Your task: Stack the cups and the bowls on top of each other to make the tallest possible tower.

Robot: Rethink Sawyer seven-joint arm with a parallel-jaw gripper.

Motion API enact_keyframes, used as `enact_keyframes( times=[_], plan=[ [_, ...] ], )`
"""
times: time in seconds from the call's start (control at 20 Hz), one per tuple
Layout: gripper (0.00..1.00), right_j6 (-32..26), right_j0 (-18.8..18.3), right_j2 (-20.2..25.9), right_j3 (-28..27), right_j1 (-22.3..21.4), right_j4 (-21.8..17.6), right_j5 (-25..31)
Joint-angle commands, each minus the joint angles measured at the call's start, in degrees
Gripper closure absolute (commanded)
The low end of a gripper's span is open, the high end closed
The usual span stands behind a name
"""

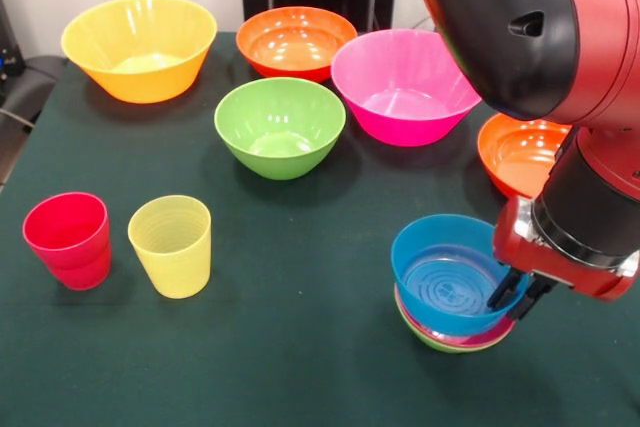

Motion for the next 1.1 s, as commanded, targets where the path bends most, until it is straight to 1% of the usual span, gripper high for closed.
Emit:
enact_keyframes(
  times=[0.05,0.45,0.55,0.75,0.95,1.1],
  plan=[
    [1.00,10.12,1.04,3.41,1.37,3.04,-0.93,-4.88],
    [1.00,10.77,0.99,3.63,0.95,3.69,-0.74,-5.01],
    [1.00,10.94,1.01,3.64,0.99,3.67,-0.59,-4.52],
    [1.00,10.21,0.89,4.00,0.39,3.19,0.12,-1.19],
    [1.00,11.16,0.98,4.14,0.92,3.64,-0.01,-3.17],
    [1.00,11.00,0.99,3.91,1.11,3.20,0.29,-1.35]
  ],
)
